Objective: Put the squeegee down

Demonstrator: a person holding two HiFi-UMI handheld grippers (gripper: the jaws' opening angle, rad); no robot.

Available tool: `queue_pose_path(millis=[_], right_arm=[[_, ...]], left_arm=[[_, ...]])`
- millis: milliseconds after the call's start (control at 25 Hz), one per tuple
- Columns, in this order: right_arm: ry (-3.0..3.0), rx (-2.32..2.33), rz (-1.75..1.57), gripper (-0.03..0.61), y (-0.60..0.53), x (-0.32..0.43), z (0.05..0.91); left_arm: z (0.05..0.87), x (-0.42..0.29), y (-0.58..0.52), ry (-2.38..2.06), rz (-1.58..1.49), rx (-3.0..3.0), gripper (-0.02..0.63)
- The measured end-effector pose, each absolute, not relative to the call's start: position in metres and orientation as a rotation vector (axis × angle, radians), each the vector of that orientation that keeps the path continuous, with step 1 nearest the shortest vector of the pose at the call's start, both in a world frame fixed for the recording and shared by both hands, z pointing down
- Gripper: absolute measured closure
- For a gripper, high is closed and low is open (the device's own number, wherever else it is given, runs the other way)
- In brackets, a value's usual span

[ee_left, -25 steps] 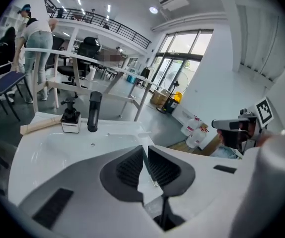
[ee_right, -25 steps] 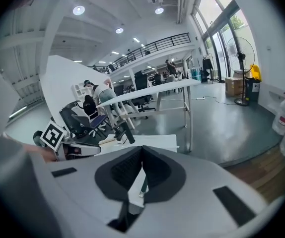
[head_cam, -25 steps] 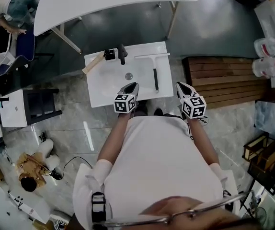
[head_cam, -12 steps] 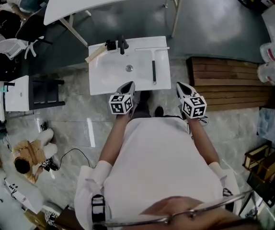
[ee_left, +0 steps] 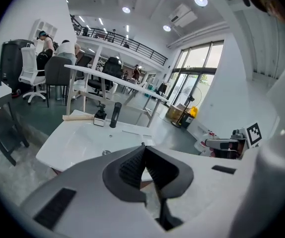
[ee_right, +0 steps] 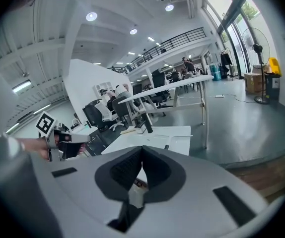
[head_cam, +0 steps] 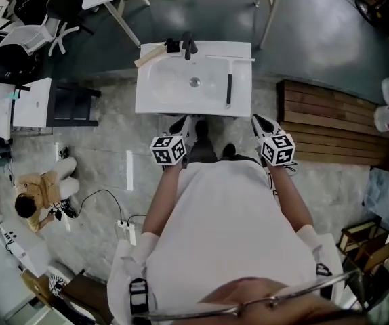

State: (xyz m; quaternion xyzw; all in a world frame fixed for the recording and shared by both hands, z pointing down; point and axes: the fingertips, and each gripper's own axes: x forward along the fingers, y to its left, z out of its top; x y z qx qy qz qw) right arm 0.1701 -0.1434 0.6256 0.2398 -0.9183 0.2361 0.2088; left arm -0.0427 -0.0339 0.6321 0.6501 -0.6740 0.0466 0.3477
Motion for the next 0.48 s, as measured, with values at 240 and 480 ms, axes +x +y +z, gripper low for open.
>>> queue_pose_path(millis=[240,480], right_arm=[[-2.586,0.645,0.579,0.572,-0.146,0.147,0.614],[-2.578,0.663,0.516,0.572,-0.144,0.12,0.609]], left_arm=[[0.622,-0.071,-0.022,-1.781,0.079,1.678,0.609],[0.605,-0.101,-0.023,-1.75,0.07,1.761,0.609]])
